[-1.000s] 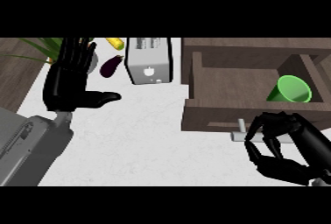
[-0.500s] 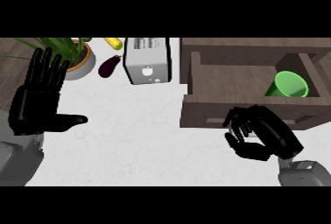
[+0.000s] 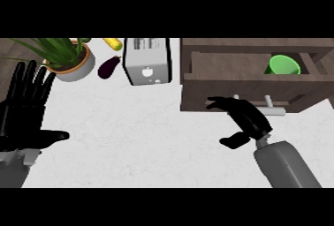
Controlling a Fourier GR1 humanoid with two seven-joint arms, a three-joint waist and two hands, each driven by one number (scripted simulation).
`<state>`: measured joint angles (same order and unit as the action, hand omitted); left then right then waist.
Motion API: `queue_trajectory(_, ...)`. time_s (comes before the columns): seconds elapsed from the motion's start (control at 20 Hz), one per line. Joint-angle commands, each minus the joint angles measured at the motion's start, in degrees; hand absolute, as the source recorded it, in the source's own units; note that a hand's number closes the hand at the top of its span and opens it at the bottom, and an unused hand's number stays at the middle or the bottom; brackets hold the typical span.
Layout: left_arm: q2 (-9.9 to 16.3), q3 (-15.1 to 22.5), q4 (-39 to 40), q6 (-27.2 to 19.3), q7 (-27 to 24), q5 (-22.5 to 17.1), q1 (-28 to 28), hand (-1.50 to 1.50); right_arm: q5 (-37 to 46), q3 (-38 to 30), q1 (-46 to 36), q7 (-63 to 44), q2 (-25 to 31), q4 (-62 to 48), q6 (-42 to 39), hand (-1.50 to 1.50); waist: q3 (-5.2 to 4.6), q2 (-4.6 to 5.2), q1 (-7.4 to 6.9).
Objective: Pick up the cup, place it into the drawer and close the drawer
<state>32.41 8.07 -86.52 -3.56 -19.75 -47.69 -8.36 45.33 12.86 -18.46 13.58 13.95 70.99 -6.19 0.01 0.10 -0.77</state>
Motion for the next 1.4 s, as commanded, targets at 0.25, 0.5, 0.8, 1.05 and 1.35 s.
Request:
queue_trajectory(0.25, -3.13, -3.22, 2.29, 6.38, -1.73, 2.32, 2.95, -1.5, 0.47, -7.29, -16.5, 7.75, -2.88, -26.97, 3.93, -1.5, 0.03, 0.17, -0.32)
queue_trajectory(0.5, 0.14, -7.2, 4.41, 10.63, 1.45, -0.79, 2.21, -1.5, -0.97, -11.55, -26.75, 11.59, -2.55, -41.48, 3.55, -1.5, 0.06, 0.56, -1.24)
queue_trajectory(0.8, -1.26, -7.78, 7.13, 12.5, 1.16, -0.43, 0.5, -1.5, 0.32, -13.6, -35.34, 15.16, 2.41, -52.92, 1.76, -1.5, 0.08, 1.13, -2.28)
queue_trajectory(1.05, -2.52, -6.57, 9.07, 12.78, 0.59, 2.08, -1.37, -1.5, -0.39, -15.7, -39.12, 17.4, 4.13, -57.81, 2.07, -1.5, 0.12, 1.54, -2.78)
queue_trajectory(1.35, -4.22, -5.43, 7.37, 12.85, -2.64, 4.47, 0.52, -1.5, -1.05, -17.0, -40.04, 19.72, 8.55, -59.93, 0.75, -1.5, 0.2, 2.24, -4.73)
